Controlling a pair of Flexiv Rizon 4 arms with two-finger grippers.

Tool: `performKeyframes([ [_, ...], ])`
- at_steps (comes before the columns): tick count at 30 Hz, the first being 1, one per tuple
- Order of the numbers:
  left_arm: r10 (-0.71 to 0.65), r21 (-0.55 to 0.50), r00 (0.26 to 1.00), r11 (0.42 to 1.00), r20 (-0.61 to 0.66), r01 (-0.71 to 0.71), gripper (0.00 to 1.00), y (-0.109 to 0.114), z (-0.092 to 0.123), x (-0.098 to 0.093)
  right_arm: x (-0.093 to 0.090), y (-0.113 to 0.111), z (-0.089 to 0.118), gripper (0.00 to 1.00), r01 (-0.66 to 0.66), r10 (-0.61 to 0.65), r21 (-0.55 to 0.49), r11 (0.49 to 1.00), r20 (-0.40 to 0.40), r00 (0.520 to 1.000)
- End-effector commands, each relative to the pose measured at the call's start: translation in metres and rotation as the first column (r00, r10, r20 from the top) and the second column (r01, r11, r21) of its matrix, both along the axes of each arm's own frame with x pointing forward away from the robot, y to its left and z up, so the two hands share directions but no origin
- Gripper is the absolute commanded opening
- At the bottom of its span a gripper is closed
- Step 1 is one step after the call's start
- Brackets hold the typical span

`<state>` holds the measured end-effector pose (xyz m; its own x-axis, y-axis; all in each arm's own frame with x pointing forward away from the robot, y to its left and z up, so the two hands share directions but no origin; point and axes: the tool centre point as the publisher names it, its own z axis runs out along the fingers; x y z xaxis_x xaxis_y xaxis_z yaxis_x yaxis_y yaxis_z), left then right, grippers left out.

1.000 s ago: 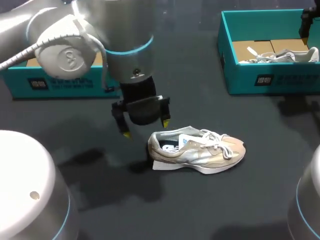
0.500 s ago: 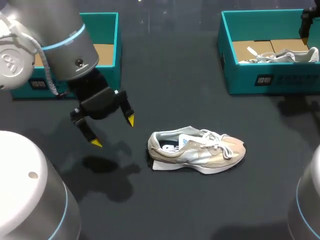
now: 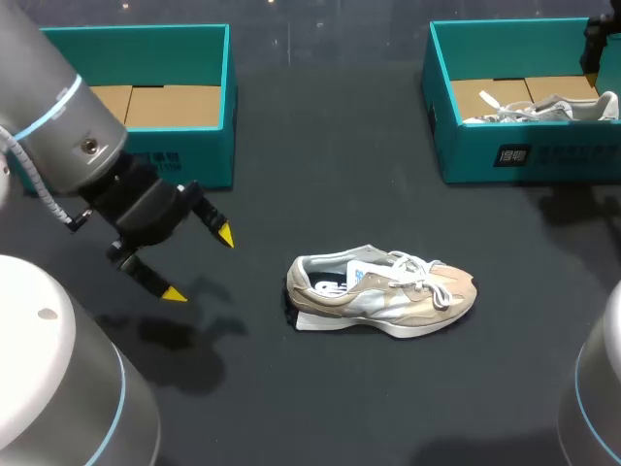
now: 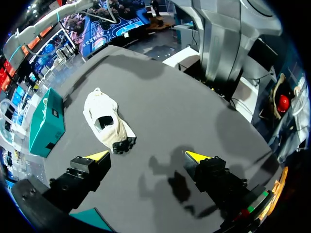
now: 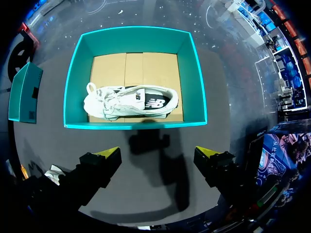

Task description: Take the shoe out of the shoebox, open the shoe tongue, remove and reinsert the insole, then place the shoe into the shoebox

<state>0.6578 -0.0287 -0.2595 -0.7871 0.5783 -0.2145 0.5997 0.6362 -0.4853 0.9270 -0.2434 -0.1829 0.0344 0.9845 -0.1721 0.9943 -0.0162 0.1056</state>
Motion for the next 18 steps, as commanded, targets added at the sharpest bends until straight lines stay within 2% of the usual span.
performKeyframes([
  [1, 0.163, -0.235, 0.984, 0.962, 0.070, -0.142, 1.00, 0.0133, -0.0162, 0.0026, -0.0008, 0.0001, 0.0001, 1.00, 0.000, 0.000, -0.001, 1.000, 0.001, 1.000],
  [7, 0.258, -0.344, 0.966, 0.905, -0.022, -0.250, 1.00, 0.0202, -0.0223, 0.0006, -0.0008, 0.0001, 0.0001, 1.00, 0.000, 0.000, -0.001, 1.000, 0.001, 1.000],
  [18, 0.258, -0.344, 0.966, 0.905, -0.022, -0.250, 1.00, 0.0202, -0.0223, 0.0006, -0.0008, 0.0001, 0.0001, 1.00, 0.000, 0.000, -0.001, 1.000, 0.001, 1.000],
])
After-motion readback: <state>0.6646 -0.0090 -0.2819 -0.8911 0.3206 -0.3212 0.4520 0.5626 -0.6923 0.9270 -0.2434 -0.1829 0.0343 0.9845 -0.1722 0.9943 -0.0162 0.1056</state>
